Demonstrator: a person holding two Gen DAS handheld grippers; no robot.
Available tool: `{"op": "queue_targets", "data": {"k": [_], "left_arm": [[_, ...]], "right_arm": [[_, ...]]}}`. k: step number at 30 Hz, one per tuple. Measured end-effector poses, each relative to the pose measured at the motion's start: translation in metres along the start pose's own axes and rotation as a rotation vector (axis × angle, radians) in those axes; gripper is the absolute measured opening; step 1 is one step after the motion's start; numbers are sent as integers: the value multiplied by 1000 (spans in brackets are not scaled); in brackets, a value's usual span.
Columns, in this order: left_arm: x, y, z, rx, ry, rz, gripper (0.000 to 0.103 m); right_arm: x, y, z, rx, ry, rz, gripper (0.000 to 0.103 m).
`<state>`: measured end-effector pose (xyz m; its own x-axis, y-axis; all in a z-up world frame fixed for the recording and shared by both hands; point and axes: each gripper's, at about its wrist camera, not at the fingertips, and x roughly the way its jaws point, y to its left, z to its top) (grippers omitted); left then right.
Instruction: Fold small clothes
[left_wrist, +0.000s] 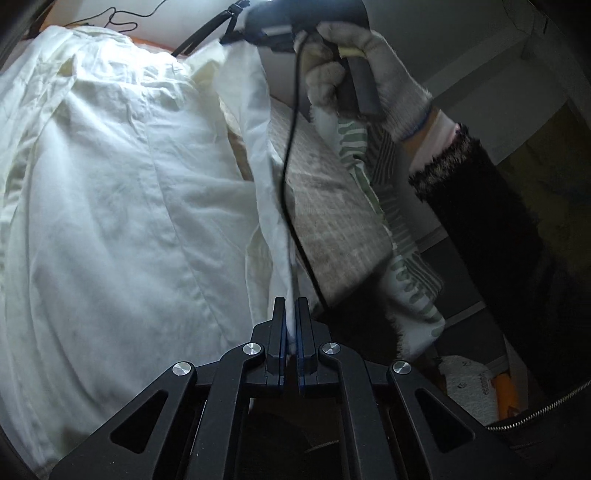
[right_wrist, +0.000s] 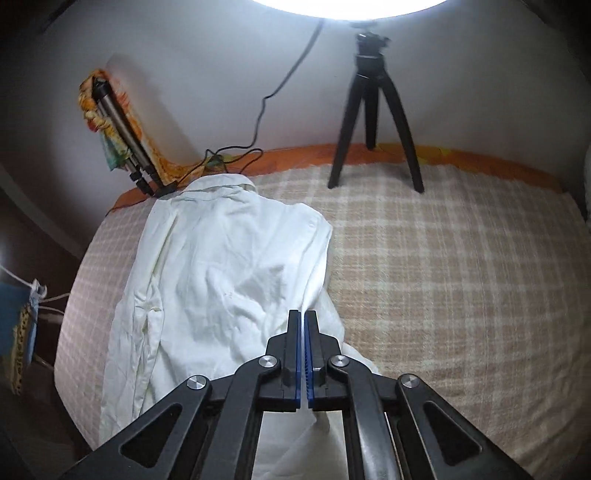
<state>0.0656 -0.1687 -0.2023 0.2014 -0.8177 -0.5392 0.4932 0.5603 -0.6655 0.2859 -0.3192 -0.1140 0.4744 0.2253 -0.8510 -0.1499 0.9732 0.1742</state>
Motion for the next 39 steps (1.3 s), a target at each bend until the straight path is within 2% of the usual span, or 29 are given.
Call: {"op": "queue_targets", "data": {"k": [3, 6, 7, 8, 9, 10, 12, 15, 17, 20, 22, 24, 30, 34, 37, 38, 39], "left_arm": [[0, 5, -7, -28, 12, 3, 3], [0, 11, -13, -52, 23, 5, 3], [0, 12, -16, -54, 31, 7, 3], [1, 12, -19, -55, 41, 8, 3], [0, 11, -20, -53, 46, 12, 3], [0, 11, -23, -49, 53, 15, 3], [1, 11, -27, -49, 61, 19, 3], [-7, 11, -26, -35, 48, 2, 2], [-12, 7, -25, -12, 39, 5, 3], [-17, 2, -22, 11, 33, 28, 18], [-18, 2, -18, 12, 31, 38, 38], [-15, 2, -13, 8, 27, 61, 40], [-8, 19, 2, -73, 12, 24, 37], [-3, 26, 6, -102, 14, -15, 10], [-3, 25, 8, -100, 9, -26, 5], [-4, 24, 8, -103, 7, -30, 5], [-5, 24, 8, -110, 4, -38, 5]], "right_arm": [[15, 40, 5, -112, 33, -23, 0], [38, 67, 0, -186, 90, 3, 4], [46, 75, -3, -214, 110, 4, 8], [50, 80, -6, -228, 114, 10, 26], [50, 81, -8, -225, 109, 35, 34], [45, 79, -8, -205, 91, 70, 37], [29, 69, -5, -156, 52, 129, 35], [2, 37, -6, -65, -12, 120, 35], [-15, 11, -19, -1, -37, 115, 38], [-33, -20, -56, 77, -43, 143, 38], [-42, -33, -84, 107, -41, 161, 38], [-49, -42, -113, 139, -35, 181, 39], [-53, -42, -193, 166, 46, 282, 39], [-57, -24, -229, 127, 90, 350, 35], [-51, -6, -239, 68, 134, 331, 25], [-49, -3, -241, 47, 143, 317, 12], [-47, 0, -240, 36, 150, 308, 6]]}}
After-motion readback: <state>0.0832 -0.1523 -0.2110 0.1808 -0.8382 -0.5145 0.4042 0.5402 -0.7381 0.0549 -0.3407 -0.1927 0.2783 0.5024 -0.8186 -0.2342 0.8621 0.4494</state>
